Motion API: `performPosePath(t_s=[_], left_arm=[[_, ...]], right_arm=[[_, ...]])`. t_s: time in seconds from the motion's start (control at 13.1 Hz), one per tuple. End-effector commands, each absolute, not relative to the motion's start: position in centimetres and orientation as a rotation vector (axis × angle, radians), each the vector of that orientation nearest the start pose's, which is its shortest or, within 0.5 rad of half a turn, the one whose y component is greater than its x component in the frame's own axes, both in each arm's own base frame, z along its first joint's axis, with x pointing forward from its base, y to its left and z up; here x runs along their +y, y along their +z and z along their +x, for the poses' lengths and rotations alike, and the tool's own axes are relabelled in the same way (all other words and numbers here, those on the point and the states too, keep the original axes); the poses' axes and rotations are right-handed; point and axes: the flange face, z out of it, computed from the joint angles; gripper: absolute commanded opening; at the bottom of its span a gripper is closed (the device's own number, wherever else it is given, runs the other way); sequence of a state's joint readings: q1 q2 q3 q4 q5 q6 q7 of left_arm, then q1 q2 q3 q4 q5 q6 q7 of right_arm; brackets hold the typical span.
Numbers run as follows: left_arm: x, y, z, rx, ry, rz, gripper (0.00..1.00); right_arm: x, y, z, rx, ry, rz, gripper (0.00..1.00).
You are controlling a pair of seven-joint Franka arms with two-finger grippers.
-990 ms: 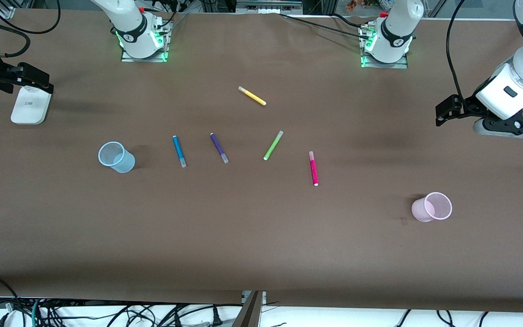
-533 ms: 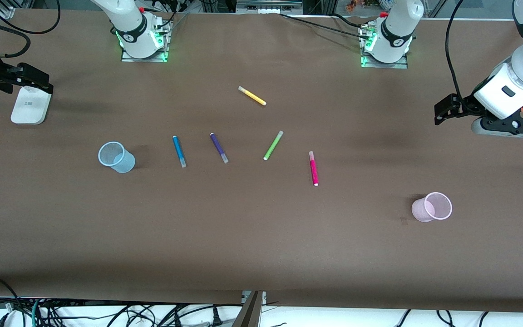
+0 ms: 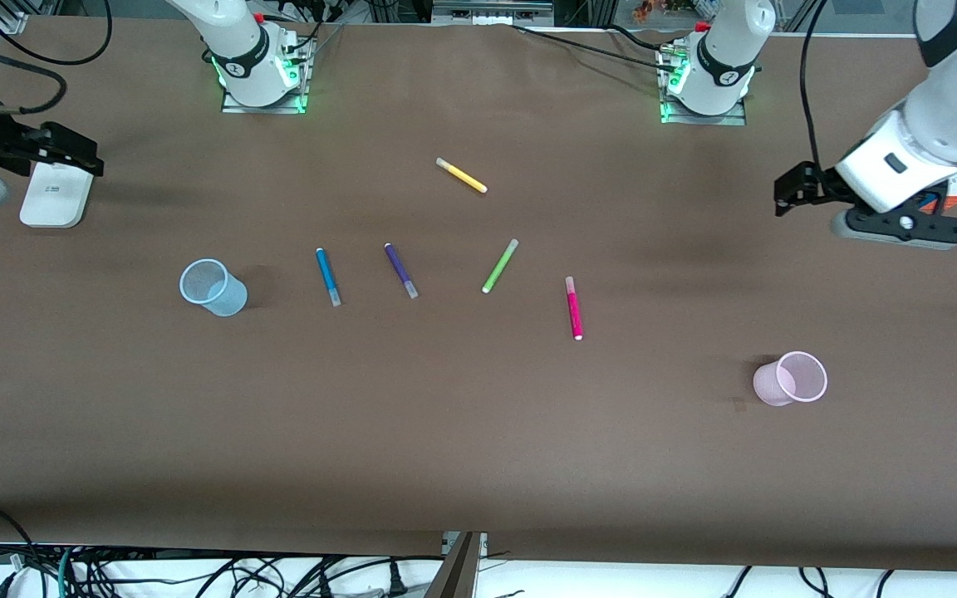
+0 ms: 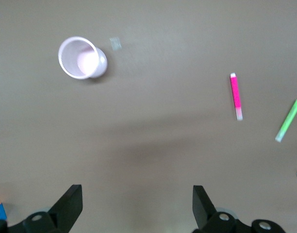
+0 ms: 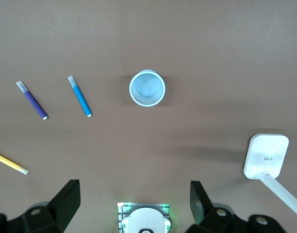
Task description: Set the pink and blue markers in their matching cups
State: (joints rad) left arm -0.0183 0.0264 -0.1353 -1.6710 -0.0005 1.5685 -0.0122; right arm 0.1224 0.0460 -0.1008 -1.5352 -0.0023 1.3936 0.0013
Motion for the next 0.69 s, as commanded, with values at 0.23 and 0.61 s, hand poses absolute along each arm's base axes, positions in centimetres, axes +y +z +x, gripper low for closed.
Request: performPosePath(t_s=[0.23,0.61], left_arm=[[-14.9,45.9,58.1,0.371,0.426,-3.131,1.00],[-23.1,33.6,60.4,0.476,0.330,-3.194,1.00]], right_arm=[[10.6,47.2,60.4,-0.243,0.469,-3.158,1.00],[18.8,34.9,62.9,-0.428,0.436,-3.169,1.00]])
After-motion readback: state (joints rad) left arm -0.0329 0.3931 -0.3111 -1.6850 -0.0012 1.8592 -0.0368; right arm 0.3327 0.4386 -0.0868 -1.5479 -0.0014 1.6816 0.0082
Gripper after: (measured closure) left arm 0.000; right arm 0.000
